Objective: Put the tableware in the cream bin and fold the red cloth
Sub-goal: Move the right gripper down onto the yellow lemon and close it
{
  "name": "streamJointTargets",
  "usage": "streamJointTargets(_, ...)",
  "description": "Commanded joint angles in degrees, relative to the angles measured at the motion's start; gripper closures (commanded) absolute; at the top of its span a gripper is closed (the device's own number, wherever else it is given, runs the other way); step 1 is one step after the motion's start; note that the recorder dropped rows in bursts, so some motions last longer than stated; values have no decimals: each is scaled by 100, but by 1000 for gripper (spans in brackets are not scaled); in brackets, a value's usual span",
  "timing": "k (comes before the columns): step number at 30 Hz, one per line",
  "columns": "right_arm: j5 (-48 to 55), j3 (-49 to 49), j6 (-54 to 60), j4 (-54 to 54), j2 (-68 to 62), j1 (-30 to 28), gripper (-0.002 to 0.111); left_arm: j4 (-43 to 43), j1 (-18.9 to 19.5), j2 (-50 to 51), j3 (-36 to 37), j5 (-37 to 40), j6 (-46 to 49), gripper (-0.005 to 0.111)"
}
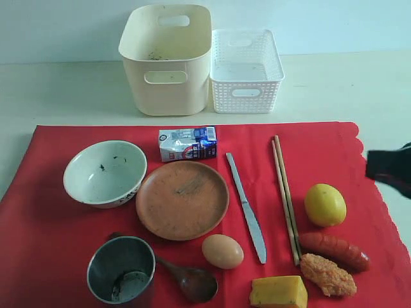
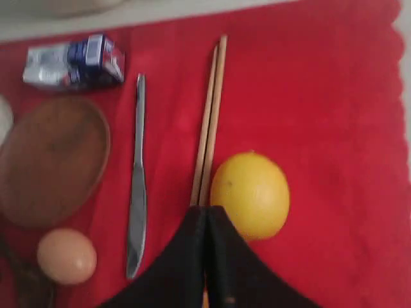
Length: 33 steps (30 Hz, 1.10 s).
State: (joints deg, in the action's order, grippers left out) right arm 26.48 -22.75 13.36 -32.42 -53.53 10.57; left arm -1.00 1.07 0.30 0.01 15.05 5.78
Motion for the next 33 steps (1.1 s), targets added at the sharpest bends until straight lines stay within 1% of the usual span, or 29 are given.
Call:
streamJointTargets(1, 70, -102, 586, -351, -846, 174, 108, -53, 15, -30, -1, -5, 2, 104)
streamJointTargets(7, -196, -102, 586, -600, -1115, 174, 108, -53, 15, -30, -1, -5, 2, 104)
streamJointTargets(9, -274, -102, 586, -600, -1138, 174, 103, -53, 15, -30, -1, -5, 2, 104)
streamJointTargets(11, -372, -102, 586, -600, -1175, 174, 80, -53, 15, -30, -1, -5, 2, 104)
streamJointTargets(12, -386, -115, 586, -600, -1226, 174, 73, -53, 15, -30, -1, -5, 2, 104)
streamJointTargets(13, -386, -128, 601, -600, -1350, 174, 62, -53, 15, -30, -1, -5, 2, 104)
streamJointTargets(17, -249, -549, 1123, -600, -2126, 174, 42, -53, 15, -30, -1, -5, 2, 104)
streamJointTargets(19, -269, -772, 1161, -547, -2435, 174, 33, -53, 15, -30, -1, -5, 2, 104)
streamJointTargets(21, -269, -897, 1161, -365, -2642, 174, 31, -53, 15, -30, -1, -5, 2, 104)
streamJointTargets(33, -459, -1032, 1214, -319, -3650, 174, 31, -53, 15, -30, -1, -5, 2, 104)
